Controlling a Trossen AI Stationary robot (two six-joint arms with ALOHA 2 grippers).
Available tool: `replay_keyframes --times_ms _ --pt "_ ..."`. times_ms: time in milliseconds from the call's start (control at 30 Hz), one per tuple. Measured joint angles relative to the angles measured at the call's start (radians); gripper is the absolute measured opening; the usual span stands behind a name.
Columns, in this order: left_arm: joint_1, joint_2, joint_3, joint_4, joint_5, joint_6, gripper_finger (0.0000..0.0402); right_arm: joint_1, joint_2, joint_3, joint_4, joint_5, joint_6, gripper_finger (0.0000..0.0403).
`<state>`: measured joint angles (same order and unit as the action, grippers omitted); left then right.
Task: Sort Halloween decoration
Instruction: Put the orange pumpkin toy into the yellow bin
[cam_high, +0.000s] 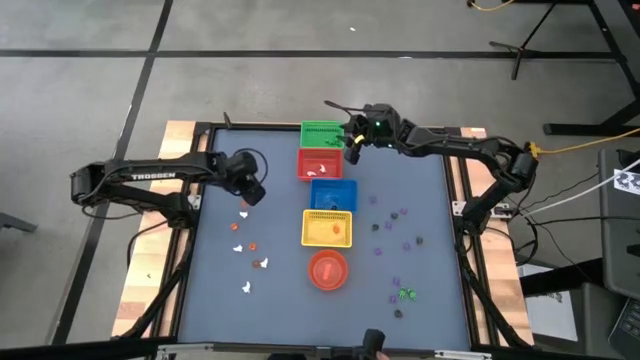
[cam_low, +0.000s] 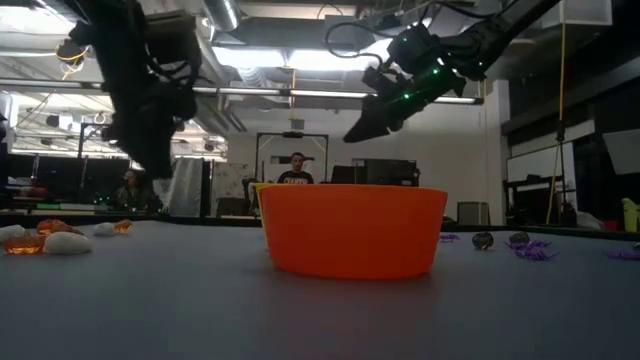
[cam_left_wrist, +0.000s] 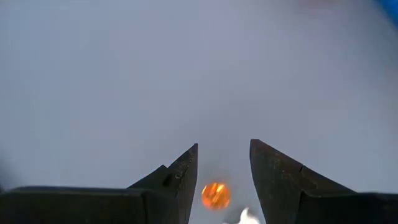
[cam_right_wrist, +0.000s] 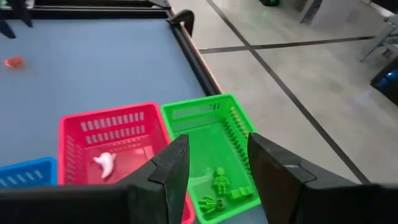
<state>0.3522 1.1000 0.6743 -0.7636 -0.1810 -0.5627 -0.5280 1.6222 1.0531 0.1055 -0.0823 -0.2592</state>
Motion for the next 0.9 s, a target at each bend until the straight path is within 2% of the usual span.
replay_keyframes --times_ms 300,567,900 --pt "-0.008 0.0 -0.001 -0.056 0.0 -0.072 0.0131 0.029 0.0 0.0 0.0 -0.019 0.0 0.016" --pt "-0.073 0.05 -0.001 -0.058 0.002 -0.129 0.0131 0.033 0.001 0.0 -0.004 -0.018 0.0 0.016" --pt "-0.191 0.083 -0.001 -0.058 0.177 -0.201 0.0131 0.033 0.001 0.0 -0.011 -0.017 0.0 0.016"
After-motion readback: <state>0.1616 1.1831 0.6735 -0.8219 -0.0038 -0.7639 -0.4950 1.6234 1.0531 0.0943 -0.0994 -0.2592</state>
